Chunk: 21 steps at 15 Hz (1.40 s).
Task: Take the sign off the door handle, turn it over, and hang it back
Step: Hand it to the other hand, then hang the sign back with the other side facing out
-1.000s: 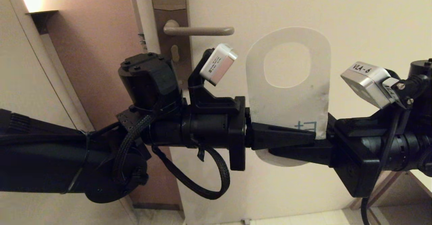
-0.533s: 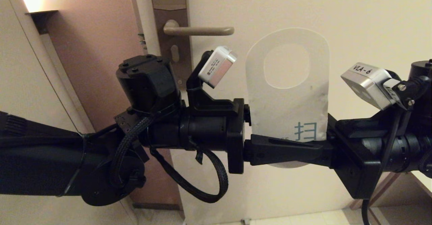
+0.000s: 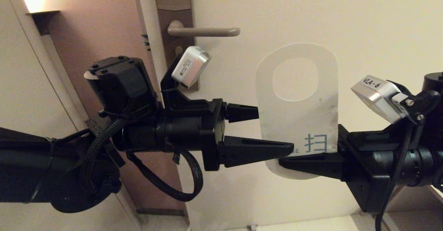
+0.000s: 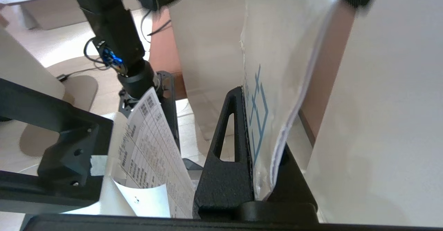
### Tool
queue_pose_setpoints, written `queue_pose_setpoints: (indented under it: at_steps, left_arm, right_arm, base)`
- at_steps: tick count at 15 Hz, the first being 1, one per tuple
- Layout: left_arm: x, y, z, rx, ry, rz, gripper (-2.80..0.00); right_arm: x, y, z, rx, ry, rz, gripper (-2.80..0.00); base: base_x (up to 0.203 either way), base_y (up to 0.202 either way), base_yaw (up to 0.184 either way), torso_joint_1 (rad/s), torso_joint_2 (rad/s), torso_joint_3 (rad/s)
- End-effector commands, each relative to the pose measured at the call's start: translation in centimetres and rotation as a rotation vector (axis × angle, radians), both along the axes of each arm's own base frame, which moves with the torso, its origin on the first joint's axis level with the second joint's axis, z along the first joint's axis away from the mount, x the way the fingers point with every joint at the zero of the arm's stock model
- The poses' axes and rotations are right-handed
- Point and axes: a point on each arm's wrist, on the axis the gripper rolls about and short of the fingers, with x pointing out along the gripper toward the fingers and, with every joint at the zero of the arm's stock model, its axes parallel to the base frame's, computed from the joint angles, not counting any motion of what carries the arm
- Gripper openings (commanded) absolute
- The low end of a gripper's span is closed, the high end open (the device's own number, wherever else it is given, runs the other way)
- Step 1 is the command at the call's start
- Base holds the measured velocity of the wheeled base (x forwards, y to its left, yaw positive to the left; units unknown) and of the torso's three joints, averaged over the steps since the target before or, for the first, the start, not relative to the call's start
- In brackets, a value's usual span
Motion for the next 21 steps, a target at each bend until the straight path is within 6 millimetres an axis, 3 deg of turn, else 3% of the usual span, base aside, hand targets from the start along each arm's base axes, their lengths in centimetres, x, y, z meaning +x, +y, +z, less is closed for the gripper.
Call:
queue_pose_setpoints:
  at_steps: [1,6,7,13,17,21]
  left_arm:
    - [-0.3,0.8,0.6,-0.012,-0.013,0.008,0.0]
    - [-2.0,3.0,-0.4,0.012,-0.014,0.062,0.0]
    - [-2.1,3.5,-0.6,0.015,-0.032,0.087,-2.8]
    - [-2.4,6.6,-0.3,0.009,-0.057,0.223,-2.8]
    - [-2.0,9.0,-0.6,0.013,-0.057,0.472,-2.8]
    - [-1.5,13.0,-3.7,0.163,-0.118,0.774,-2.8]
  right_arm:
    - [-0.3,-0.2,-0.1,-0.002,-0.004,-0.013,-2.8]
    - [-0.2,-0.3,-0.3,-0.013,-0.015,-0.069,-2.8]
    - [-0.1,-0.2,-0.2,-0.009,-0.022,-0.073,-2.8]
    - [-0.1,-0.5,0.0,-0.025,-0.049,-0.189,-2.8]
    - [-0.1,-0.7,0.0,-0.045,-0.065,-0.285,-2.8]
    - [0.4,-0.7,-0.3,-0.076,-0.071,-0.39,-2.8]
  base:
    - [0.0,0.0,0.0,0.0,0.0,0.0]
    - [0.0,0.0,0.0,0.0,0.0,0.0]
    - [0.0,0.0,0.0,0.0,0.0,0.0]
    - [0.0,0.0,0.0,0.0,0.0,0.0]
    - [0.0,0.0,0.0,0.0,0.0,0.0]
    - [0.0,0.0,0.0,0.0,0.0,0.0]
